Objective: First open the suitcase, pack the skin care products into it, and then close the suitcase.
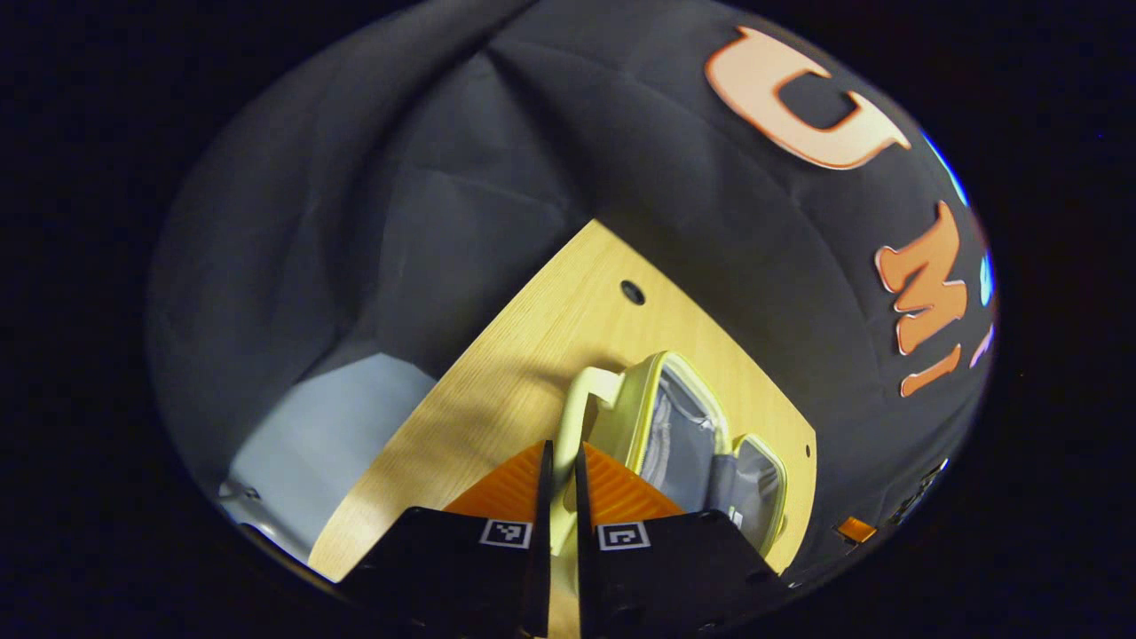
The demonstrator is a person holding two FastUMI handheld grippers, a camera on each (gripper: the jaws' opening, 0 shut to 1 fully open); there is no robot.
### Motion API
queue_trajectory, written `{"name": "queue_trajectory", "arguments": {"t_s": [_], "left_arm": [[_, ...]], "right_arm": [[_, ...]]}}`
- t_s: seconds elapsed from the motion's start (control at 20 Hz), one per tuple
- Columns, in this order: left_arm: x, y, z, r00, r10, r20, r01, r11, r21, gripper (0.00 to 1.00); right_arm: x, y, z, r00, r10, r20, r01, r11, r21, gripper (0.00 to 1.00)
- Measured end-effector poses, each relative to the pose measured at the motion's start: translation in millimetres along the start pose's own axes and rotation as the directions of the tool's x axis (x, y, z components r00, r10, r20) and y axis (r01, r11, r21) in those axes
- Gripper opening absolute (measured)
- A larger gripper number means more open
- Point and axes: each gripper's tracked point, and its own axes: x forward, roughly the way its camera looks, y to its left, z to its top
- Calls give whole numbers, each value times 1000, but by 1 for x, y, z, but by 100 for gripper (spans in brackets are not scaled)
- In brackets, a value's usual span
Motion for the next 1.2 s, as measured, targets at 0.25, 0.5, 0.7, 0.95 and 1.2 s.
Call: {"name": "queue_trajectory", "arguments": {"t_s": [0.25,0.5,0.7,0.95,1.2], "left_arm": [[-72,-92,32,992,11,130,-37,979,201,10],[-78,-134,21,975,145,170,-195,924,329,10],[-94,-173,18,966,150,211,-219,907,360,11],[-103,-233,2,966,136,221,-217,891,400,12],[-102,-319,-30,978,72,195,-158,867,473,13]], "right_arm": [[-24,-29,32,996,6,89,-3,999,-37,95],[-50,-66,52,989,54,135,-45,997,-70,96],[-69,-107,64,987,56,154,-45,996,-73,95],[-78,-136,69,985,59,159,-48,996,-73,95],[-92,-154,80,978,81,191,-64,994,-92,96]]}}
